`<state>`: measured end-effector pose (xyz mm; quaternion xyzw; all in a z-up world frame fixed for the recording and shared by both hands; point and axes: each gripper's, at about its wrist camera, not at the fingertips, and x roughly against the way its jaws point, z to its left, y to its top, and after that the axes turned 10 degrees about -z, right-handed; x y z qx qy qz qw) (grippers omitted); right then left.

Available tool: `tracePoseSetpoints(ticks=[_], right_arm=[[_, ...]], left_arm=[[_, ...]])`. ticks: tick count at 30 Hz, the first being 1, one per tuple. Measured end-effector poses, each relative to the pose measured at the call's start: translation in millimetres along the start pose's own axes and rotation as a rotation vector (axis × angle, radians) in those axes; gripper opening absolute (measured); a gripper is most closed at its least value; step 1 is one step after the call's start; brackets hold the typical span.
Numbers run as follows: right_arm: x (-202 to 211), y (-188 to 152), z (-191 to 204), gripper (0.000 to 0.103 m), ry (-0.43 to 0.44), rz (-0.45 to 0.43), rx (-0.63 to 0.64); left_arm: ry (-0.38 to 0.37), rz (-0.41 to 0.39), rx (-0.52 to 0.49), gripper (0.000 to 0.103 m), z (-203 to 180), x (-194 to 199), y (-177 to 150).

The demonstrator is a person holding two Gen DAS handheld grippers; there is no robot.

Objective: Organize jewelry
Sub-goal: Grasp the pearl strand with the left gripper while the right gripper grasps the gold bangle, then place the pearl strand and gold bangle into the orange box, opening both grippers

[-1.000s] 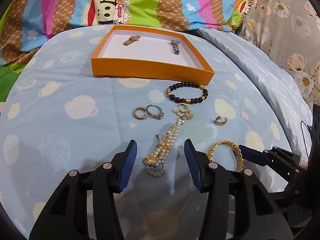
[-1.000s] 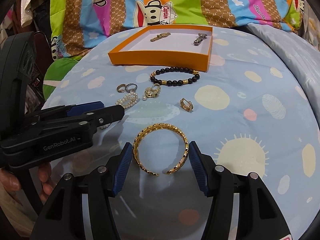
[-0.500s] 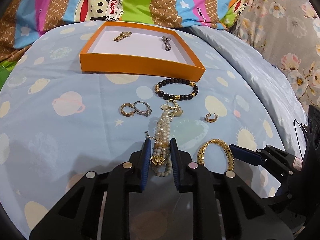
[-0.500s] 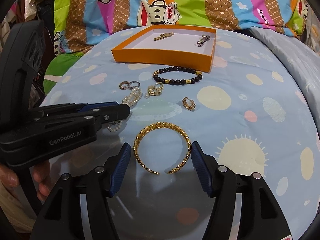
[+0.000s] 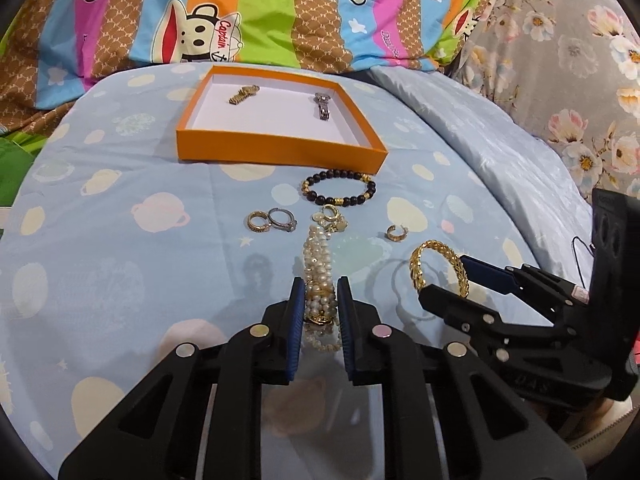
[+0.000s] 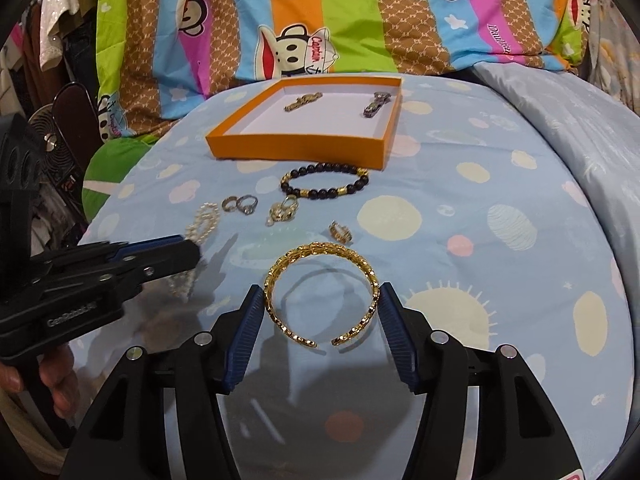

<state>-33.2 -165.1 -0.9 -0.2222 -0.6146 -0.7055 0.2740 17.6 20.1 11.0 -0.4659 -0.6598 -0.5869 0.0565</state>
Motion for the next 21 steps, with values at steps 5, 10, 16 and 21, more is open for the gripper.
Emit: tracePoseSetpoints(ticks=[5,10,16,21], right_arm=[[3.1,5.4,-4.4,0.057,0.001,-0.020,-0.011],[8.1,15.5,-9.2,0.057,-0.008,-0.055,-0.019],[6.9,39.2,-22.1,0.057,-0.009,-0.103,-0.044],[-8.0,74.3,-26.6,0.057,-0.005,-0.151,-0.041]], left_arm=[[-0.010,-0.072,0.005,0.016,2.9,19.2,9.8],[0.022,-0.097,0.018,0.016,11.1,24.0,19.3],[0.067,-0.144,0.014,0.016,22.8,21.7,45.1],[0.093,-0.190,-0.026,0.016,25.9,8.8,77.7]])
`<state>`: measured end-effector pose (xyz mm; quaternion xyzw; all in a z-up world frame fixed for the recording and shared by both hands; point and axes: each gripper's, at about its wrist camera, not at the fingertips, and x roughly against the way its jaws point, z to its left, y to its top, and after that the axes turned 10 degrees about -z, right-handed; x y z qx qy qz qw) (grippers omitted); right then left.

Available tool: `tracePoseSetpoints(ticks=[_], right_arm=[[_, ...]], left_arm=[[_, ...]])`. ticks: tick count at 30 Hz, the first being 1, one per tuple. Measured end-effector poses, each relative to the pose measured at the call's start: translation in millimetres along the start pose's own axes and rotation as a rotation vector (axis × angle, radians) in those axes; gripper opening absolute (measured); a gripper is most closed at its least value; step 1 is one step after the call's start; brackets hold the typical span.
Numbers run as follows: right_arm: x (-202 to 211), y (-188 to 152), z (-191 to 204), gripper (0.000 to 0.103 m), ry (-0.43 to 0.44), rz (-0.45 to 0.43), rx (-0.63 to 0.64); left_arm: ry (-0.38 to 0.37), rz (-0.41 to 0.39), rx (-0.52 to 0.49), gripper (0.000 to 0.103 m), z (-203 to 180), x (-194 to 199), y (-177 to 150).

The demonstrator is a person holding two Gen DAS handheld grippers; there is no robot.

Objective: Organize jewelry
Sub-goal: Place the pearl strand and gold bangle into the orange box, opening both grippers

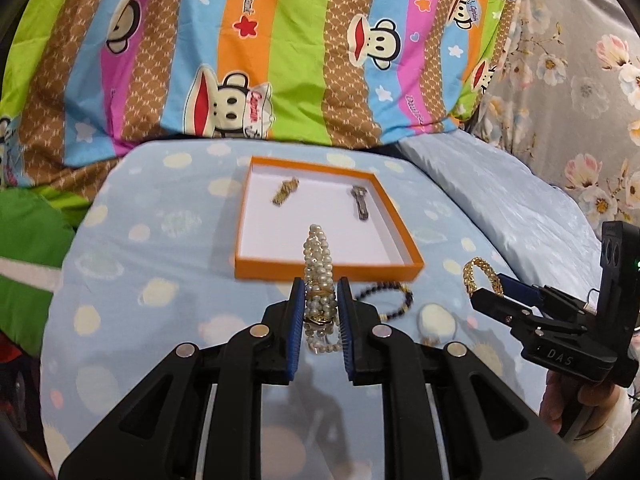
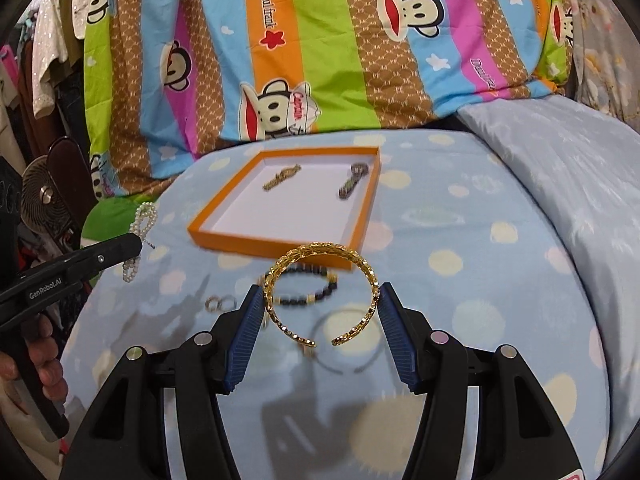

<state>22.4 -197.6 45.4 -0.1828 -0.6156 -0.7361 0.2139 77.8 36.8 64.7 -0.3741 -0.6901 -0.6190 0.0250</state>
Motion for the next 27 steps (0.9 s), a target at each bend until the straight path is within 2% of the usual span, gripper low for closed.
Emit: tracePoseSetpoints(ticks=[6,10,16,20,24,25,27], right_arm=[[-47.8,39.0,7.2,0.057,0.048,-0.008,-0.010],[-90.5,50.1,14.9,0.057,0.081,0.044,-0.029],[-128.3,40.7,10.9,0.057,0.051,0.115,-0.045],[-137.2,32.4,-0.2,0.057,0.020,0.133,-0.059],[-141.1,29.9,2.6,0.058,-0.014,0.124,0.004],[-141.8,28.8,4.4,0.059,-0.025,0.117,0.021],[-143.4,27.1,5.9,0.059,-0.037,0.108,0.049]], left_arm=[[0.002,-0.010,-0.027,0.016,2.0,-45.8,30.2],[0.003,0.016,-0.041,0.016,1.8,-86.1,39.2],[0.034,0.091,-0.021,0.016,14.1,-137.6,33.5],[0.045,0.122,-0.005,0.016,20.1,-150.9,23.6],[0.070,0.135,-0.006,0.017,23.2,-158.3,16.4],[0.083,0.135,0.003,0.019,26.0,-159.6,14.7],[0.099,0.140,0.015,0.029,30.4,-161.5,13.3]])
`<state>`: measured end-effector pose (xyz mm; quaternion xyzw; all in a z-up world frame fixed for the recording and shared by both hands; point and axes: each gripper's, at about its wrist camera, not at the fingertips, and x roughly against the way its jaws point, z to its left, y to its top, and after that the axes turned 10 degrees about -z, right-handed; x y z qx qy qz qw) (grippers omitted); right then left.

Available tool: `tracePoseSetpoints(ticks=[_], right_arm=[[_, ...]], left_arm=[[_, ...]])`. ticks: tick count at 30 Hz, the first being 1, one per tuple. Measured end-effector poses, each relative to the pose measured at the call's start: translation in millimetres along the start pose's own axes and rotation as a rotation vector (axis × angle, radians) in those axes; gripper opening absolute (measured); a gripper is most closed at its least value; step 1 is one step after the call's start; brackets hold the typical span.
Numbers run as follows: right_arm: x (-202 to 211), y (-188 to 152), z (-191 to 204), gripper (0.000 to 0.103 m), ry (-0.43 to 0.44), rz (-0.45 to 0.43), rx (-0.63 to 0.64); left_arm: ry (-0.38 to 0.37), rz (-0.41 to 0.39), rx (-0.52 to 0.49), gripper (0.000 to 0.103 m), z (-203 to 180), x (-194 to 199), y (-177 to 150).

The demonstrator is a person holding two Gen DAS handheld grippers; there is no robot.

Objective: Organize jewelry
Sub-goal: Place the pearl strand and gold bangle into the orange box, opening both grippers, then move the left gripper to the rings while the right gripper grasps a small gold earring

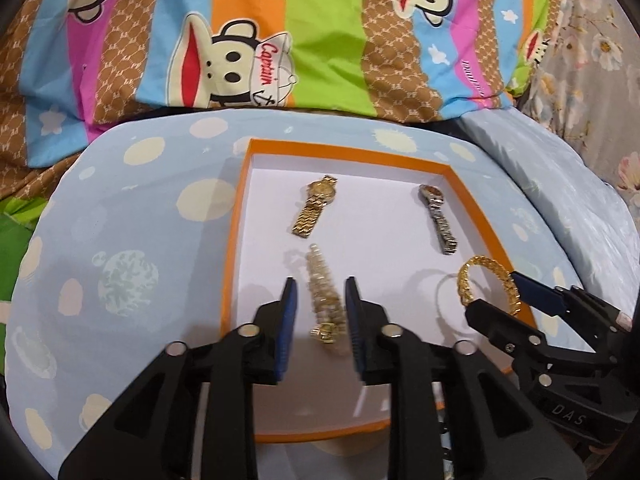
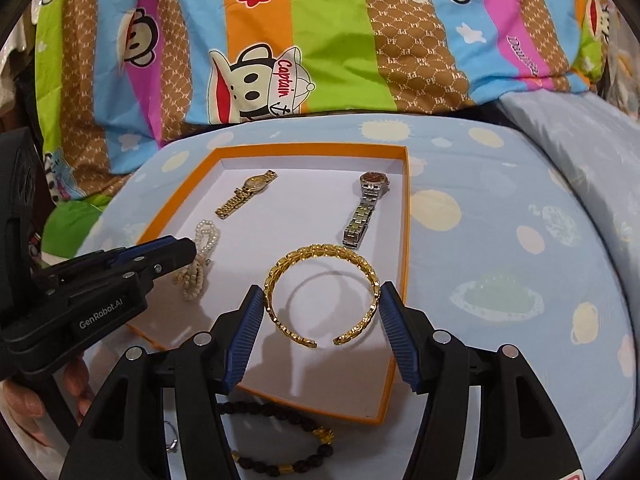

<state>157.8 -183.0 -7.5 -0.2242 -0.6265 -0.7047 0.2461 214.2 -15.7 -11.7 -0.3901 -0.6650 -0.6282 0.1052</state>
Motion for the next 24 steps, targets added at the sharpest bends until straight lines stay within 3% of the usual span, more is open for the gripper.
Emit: tracePoseSetpoints(ticks=[5,10,17,24], right_arm=[[-3.9,1.2,1.6,0.059,-0.017,-0.014,0.037],[5.2,6.5,-9.4,0.056,0.007,-0.035,-0.031],[52.0,4.9,-21.3,0.056,-0.011,-0.099,-0.066],[91.3,-28.8,-25.7,0.055,0.001,-0.066,-0.083]], left_arm=[[0.008,-0.019,-0.004,0.030,0.6,4.0,-1.3],[0.009,-0.031,0.031,0.030,8.1,15.5,-5.3],[0.004,-0.054,0.078,0.030,16.7,45.7,-12.7],[-0.026,-0.043,0.117,0.030,21.5,86.8,-38.7]])
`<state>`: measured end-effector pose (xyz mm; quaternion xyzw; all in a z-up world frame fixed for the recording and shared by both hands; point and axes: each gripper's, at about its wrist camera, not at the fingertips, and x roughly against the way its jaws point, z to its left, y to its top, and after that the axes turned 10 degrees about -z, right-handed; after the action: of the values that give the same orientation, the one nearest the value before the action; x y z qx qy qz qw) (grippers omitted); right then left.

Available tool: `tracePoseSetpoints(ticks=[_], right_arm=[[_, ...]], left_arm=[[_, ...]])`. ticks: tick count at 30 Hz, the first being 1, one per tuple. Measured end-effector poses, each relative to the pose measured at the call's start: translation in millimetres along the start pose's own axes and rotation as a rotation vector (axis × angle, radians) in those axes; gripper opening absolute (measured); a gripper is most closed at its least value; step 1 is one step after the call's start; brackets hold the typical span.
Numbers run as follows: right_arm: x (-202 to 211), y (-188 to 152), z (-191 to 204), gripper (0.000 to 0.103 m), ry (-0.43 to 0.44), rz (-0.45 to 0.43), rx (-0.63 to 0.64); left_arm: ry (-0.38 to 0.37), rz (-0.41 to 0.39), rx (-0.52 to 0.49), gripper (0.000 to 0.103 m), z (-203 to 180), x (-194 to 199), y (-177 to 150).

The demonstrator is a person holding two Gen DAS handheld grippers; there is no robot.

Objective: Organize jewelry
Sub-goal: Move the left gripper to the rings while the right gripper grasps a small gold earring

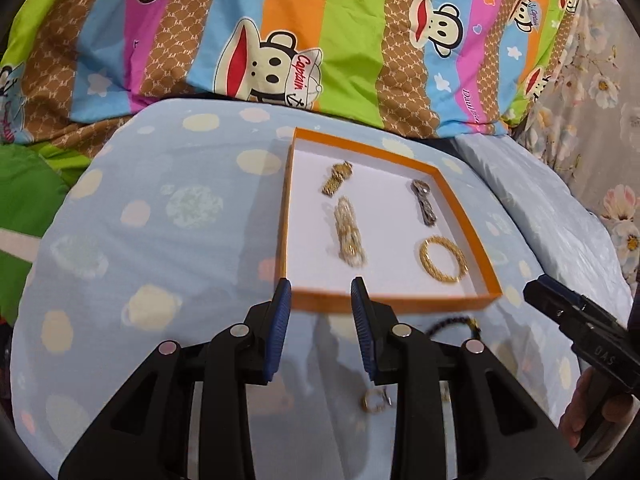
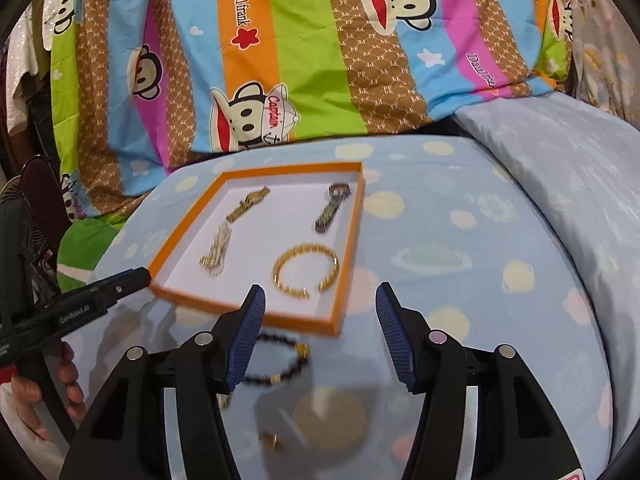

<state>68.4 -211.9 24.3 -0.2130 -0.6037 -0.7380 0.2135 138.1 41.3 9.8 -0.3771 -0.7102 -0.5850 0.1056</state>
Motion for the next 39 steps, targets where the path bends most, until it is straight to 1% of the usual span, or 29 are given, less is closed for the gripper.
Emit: tracePoseSetpoints(ticks=[2,7,10,14,18,23,27,32,36,38,39], right_arm=[[7.6,-13.0,-1.0,0.051,0.006,0.027,-0.007],[19.5,-42.1,-0.9,0.044,0.018,0.083,-0.020],[24.2,-56.3,0.1,0.043,0.027,0.106,-0.026],[27.4,-68.7,3.6,0.042,0.029,0.126,-0.016],[28.5,-71.9,6.5,0.039,0.037,0.129,-0.011],[26.2,-72.2,10.5,0.036,0.044,0.129,0.005],[22.0,-71.1,14.5,0.032,0.053,0.129,0.016],[14.9,-70.7,18.8,0.022,0.061,0.134,0.028],[10.2,-70.1,21.4,0.019,0.071,0.137,0.036],[7.9,-70.4,22.1,0.010,0.070,0.141,0.042],[7.2,-70.4,22.0,0.008,0.067,0.141,0.042]], left_arm=[[-0.008,0.012,0.000,0.030,-2.0,9.1,-10.9],[-0.037,0.062,-0.018,0.030,-9.8,23.8,-39.6],[-0.057,0.085,-0.020,0.030,-14.6,26.6,-53.1],[-0.070,0.107,-0.035,0.030,-23.4,24.9,-62.8],[-0.088,0.112,-0.037,0.030,-29.7,25.0,-64.3],[-0.105,0.103,-0.075,0.030,-42.2,28.7,-65.3],[-0.112,0.117,-0.087,0.030,-47.6,24.5,-68.0],[-0.113,0.123,-0.087,0.030,-48.6,20.8,-67.9],[-0.115,0.126,-0.086,0.030,-49.6,19.3,-68.2],[-0.115,0.128,-0.087,0.030,-50.8,17.5,-68.7],[-0.114,0.128,-0.088,0.030,-51.7,16.3,-69.3]])
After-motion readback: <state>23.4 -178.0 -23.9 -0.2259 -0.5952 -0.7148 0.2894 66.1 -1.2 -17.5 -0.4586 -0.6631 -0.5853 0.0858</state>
